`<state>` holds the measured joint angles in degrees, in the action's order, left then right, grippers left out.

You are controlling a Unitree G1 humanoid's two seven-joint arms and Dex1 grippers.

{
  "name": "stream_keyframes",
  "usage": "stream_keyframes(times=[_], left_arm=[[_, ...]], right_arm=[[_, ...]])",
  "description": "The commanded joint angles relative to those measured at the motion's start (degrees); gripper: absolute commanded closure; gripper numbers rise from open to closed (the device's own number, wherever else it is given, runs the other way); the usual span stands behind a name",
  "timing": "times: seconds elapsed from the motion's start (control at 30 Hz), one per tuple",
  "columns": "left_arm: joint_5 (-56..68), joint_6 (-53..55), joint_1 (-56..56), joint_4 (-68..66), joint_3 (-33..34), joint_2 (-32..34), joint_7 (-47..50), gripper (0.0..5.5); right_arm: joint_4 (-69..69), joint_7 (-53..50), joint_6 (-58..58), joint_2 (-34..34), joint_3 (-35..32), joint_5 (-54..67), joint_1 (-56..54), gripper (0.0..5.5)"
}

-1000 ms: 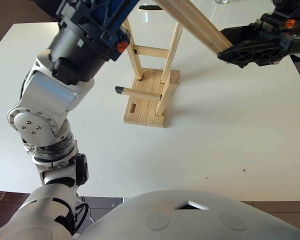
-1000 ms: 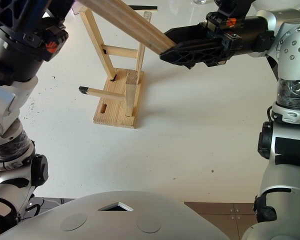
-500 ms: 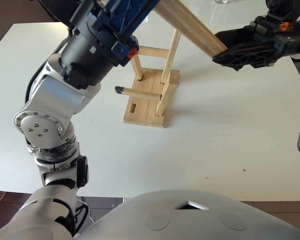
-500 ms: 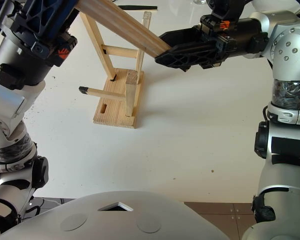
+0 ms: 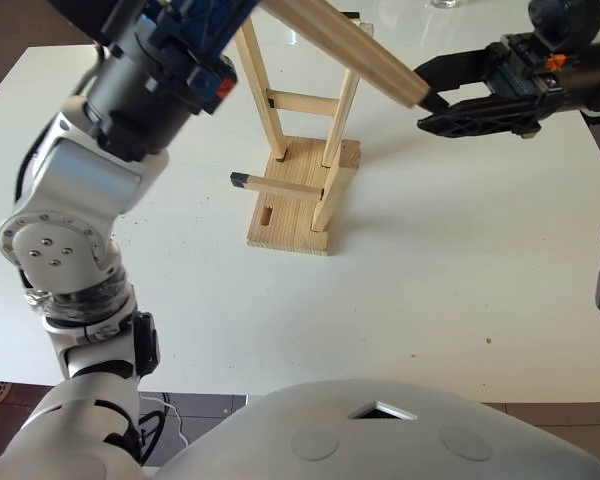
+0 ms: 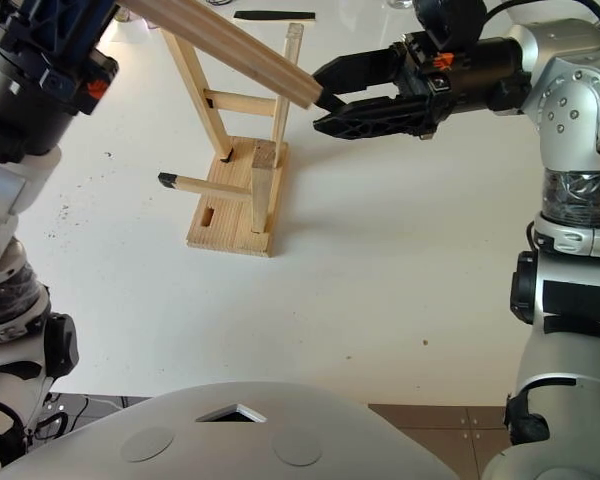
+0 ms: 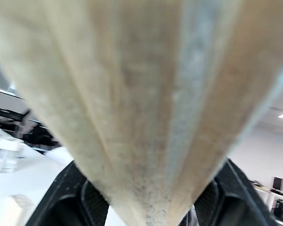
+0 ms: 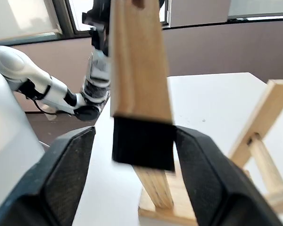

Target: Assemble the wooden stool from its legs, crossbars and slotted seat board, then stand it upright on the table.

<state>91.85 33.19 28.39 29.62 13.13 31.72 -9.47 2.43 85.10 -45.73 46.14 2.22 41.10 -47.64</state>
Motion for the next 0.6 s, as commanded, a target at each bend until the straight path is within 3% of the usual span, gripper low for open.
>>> stream_keyframes(times=[0.03, 0.2, 0.3, 0.43, 0.6], left_arm=[[-6.00, 1.61, 2.84, -6.89, 5.63, 8.37, -8.05, 3.45], [-21.70, 2.42, -2.10, -18.16, 9.56, 23.42, -28.14, 3.45], [-29.57, 0.91, -7.64, -23.35, 10.65, 28.02, -37.91, 3.45], [-37.94, -3.01, -14.93, -25.76, 11.15, 27.52, -43.95, 3.45], [-42.07, -6.83, -19.12, -24.82, 9.51, 19.44, -44.27, 3.45]], right_arm=[[3.93, -2.74, 6.85, 2.10, -3.71, -4.44, 2.04, 2.52], [3.71, -12.99, 9.40, 1.68, -14.44, -3.85, 8.78, 2.52], [-1.31, -17.56, 9.04, 0.83, -19.17, -2.65, 16.16, 2.52], [-4.12, -21.25, 10.40, -0.70, -20.66, -2.76, 20.92, 2.52], [-1.21, -22.44, 12.10, -2.78, -17.70, -4.07, 18.53, 2.52]])
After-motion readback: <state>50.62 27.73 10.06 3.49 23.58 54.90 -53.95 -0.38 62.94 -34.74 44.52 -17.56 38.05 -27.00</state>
